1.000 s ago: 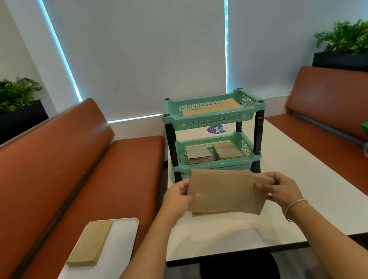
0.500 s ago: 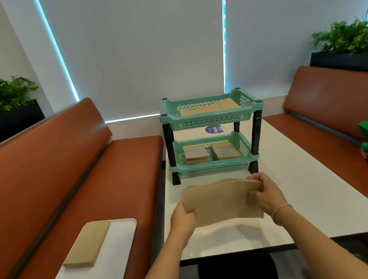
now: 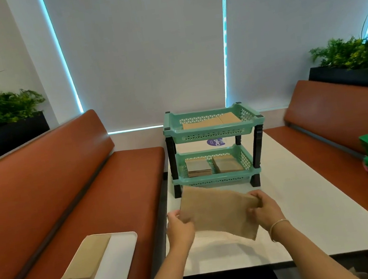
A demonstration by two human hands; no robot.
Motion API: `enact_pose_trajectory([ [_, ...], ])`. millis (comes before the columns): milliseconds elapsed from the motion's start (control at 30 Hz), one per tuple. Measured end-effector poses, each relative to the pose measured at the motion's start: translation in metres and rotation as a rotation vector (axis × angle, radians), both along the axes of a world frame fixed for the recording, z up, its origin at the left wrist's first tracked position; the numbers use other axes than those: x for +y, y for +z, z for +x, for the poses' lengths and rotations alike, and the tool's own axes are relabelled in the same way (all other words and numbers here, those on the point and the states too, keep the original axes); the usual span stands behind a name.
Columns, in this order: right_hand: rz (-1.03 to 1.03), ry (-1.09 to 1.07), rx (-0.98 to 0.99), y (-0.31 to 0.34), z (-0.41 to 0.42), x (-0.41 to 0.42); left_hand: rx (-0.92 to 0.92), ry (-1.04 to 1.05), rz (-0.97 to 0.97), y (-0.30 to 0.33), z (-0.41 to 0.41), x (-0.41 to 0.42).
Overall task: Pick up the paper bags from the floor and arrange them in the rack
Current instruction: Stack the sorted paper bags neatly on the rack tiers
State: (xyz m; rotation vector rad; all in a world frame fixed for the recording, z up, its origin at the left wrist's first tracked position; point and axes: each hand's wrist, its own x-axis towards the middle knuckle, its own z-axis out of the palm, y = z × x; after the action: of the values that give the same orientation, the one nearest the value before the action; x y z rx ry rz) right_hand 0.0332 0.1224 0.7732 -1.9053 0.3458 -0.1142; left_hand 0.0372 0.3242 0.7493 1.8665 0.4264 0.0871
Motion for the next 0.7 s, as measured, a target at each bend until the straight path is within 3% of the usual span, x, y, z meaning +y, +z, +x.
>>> enact_pose_trajectory([
  [100, 0.441, -0.026, -0.034, 0.018, 0.002, 0.008, 0.03, 0.112, -0.129, 0.018, 0.004, -0.01],
  [200, 0.788, -0.015, -0.046, 0.032, 0.005, 0.022, 0.078, -0.161, -0.425, 0.031, 0.003, -0.031],
  [267, 0.914, -0.024, -0.045, 0.036, 0.008, 0.033, 0.044, -0.298, -0.486, 0.039, 0.0, -0.046],
  [467, 0.962, -0.015, -0.036, 0.059, 0.016, 0.036, -0.146, -0.142, -0.68, 0.081, 0.025, -0.041],
  [700, 0.979, 0.024, -0.115, 0.092, 0.04, 0.039, -0.24, -0.123, -0.649, 0.15, 0.07, -0.04],
])
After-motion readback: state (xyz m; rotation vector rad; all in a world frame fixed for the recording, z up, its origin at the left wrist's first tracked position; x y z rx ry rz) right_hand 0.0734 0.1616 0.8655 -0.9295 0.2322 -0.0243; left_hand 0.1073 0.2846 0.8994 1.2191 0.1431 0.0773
